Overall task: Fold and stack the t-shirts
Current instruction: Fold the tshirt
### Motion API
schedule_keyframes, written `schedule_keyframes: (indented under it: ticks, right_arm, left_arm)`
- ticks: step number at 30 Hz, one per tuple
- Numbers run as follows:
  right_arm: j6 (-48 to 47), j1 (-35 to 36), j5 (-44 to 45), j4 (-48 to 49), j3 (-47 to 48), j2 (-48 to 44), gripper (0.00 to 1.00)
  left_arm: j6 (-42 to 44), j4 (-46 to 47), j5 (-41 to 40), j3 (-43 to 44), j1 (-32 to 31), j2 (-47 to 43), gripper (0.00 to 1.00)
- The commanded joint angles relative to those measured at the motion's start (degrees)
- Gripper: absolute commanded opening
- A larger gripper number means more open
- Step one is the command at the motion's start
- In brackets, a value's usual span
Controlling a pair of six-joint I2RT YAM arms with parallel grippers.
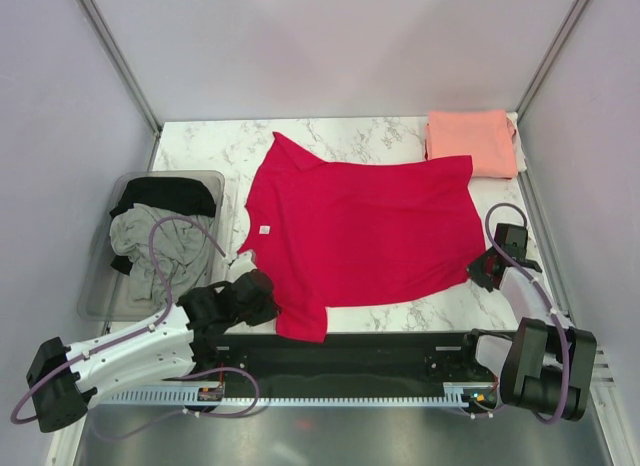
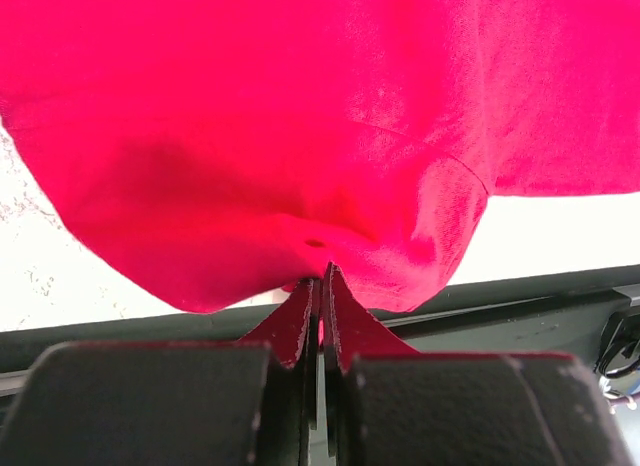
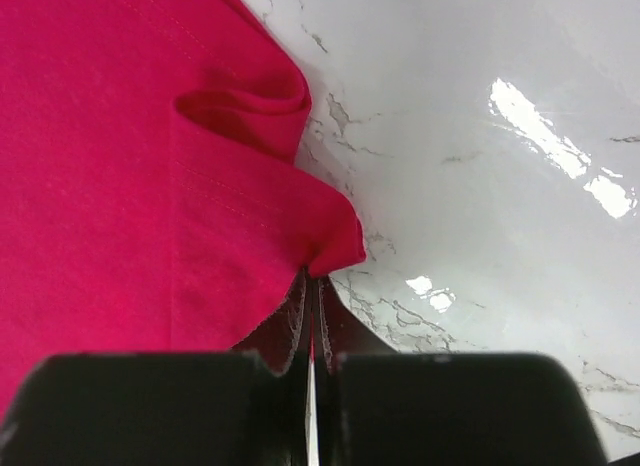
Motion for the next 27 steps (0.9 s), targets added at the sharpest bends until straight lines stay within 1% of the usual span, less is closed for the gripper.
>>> schedule_keyframes:
  ticks: [1, 3, 4, 9, 10, 12, 13, 16, 17, 19, 22, 25, 27]
  right_arm:
    - [0.94, -0.16, -1.62, 0.0, -1.01, -1.82, 0.0]
    - [1.29, -0.24, -2.41, -1.49, -0.57, -2.87, 0.0]
    - [1.21, -0.24, -2.93, -4.37, 0.65, -3.66, 0.0]
    - [2.35, -0.24, -3.03, -15.54, 6.28, -14.02, 0.0]
    - [2.35, -0.24, -4.77, -18.6, 7.85, -15.61, 0.0]
    - [2.26, -0.16, -4.7, -22.31, 9.35, -19.92, 0.0]
    - [2.0, -0.24, -4.78, -25.63, 10.32, -22.63, 0.0]
    - [2.0, -0.24, -5.13, -30.3, 10.94, -26.6, 0.0]
    - [1.91, -0.24, -5.66, -31.02, 10.86, -28.7, 0.0]
    - [1.74, -0.07, -5.66, -33.56, 10.68, -29.07, 0.0]
    - [0.86, 0.2, -6.19, -32.97, 9.28, -29.68, 0.0]
    - [1.3, 0.2, -6.36, -31.74, 9.97, -29.25, 0.0]
    - [1.47, 0.2, -6.72, -30.24, 10.76, -27.41, 0.0]
  left_arm:
    - [1.39, 1.2, -0.55, 1.21, 0.38, -0.2, 0.02]
    - [2.17, 0.07, 0.06, 2.44, 0.29, -0.46, 0.02]
    - [2.44, -0.9, 0.24, 4.27, 0.38, -1.16, 0.02]
    - [4.99, -7.74, 1.21, 11.39, 0.29, -3.97, 0.02]
    - [5.25, -8.72, 1.38, 12.11, 0.29, -4.59, 0.02]
    - [5.34, -11.53, 1.91, 13.69, 0.38, -6.26, 0.02]
    - [5.26, -12.41, 2.43, 14.05, 0.29, -7.57, 0.02]
    - [4.91, -15.58, 3.31, 15.54, 0.38, -9.33, 0.02]
    - [4.73, -16.28, 3.75, 15.89, 0.38, -9.95, 0.02]
    - [4.38, -18.47, 3.76, 17.3, 0.38, -11.18, 0.02]
    - [4.81, -21.11, 2.44, 19.67, 0.29, -11.36, 0.02]
    - [6.66, -22.35, -0.37, 22.13, 0.29, -9.88, 0.02]
    - [8.93, -22.7, -3.35, 24.58, 0.29, -8.12, 0.02]
